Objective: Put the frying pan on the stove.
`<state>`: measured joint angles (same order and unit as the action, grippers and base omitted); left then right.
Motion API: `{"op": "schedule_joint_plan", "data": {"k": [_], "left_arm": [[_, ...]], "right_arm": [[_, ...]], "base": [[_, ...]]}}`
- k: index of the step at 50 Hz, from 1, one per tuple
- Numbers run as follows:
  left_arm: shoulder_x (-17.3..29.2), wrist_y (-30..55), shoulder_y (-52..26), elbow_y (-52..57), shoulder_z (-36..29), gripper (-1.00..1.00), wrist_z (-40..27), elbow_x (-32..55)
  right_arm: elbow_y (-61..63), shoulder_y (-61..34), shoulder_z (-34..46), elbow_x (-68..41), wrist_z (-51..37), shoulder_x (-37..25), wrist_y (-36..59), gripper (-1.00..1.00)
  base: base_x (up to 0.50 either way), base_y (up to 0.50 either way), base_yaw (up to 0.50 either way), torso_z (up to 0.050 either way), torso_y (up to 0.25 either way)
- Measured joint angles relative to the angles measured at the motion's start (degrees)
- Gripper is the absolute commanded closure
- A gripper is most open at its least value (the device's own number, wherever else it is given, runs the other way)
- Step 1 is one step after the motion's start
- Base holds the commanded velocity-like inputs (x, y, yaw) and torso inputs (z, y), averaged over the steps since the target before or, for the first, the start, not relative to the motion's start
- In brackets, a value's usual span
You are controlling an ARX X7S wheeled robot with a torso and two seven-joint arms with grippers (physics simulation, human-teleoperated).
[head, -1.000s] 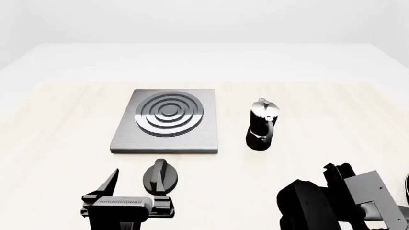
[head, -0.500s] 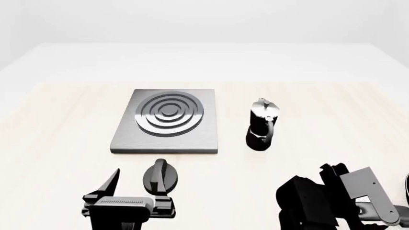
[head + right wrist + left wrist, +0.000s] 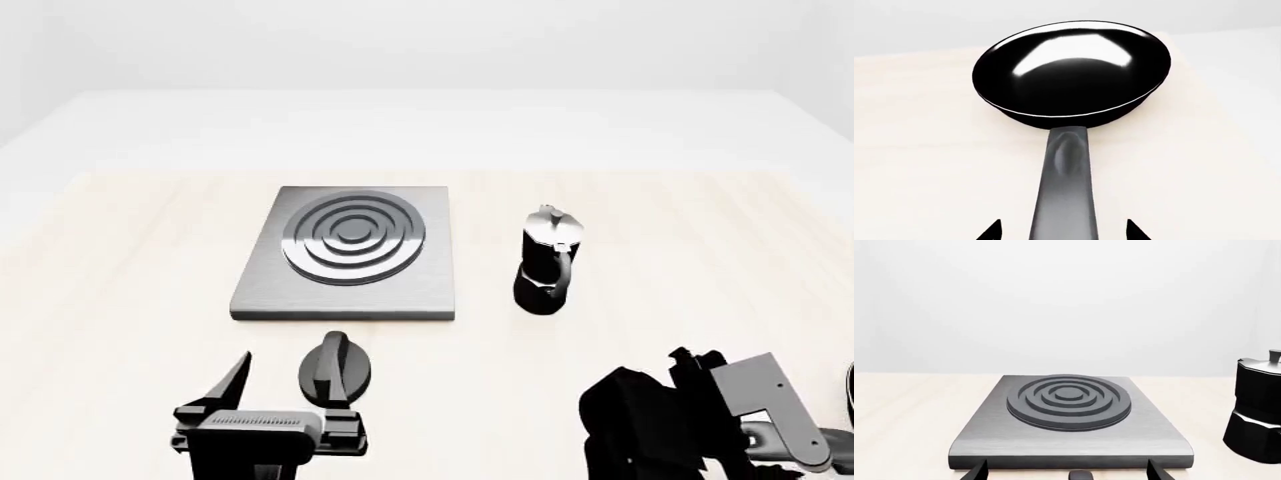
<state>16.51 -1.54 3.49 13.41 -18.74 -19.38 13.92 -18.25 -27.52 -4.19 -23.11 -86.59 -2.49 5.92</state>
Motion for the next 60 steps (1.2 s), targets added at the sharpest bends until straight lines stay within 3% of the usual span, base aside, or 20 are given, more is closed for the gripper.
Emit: {"op": "schedule_joint_plan", "data": {"k": [26, 60], "left_arm": [[0.30, -0.54, -0.08, -0.45, -0.40, -1.00, -0.43, 0.20], [0.44, -1.26, -0.68, -2.13, -1.17, -1.00, -0.98, -0.18]], "right_arm": [[4.61, 1.71, 0.62, -0.13, -0.35, -0.58, 1.39, 1.00], [22.82, 7.19, 10.63, 5.17, 4.46, -3.61, 4.25, 1.00]], "base": [[0.00, 0.00, 0.00, 0.000, 0.000], [0.00, 0.00, 0.00, 0.000, 0.001]]}}
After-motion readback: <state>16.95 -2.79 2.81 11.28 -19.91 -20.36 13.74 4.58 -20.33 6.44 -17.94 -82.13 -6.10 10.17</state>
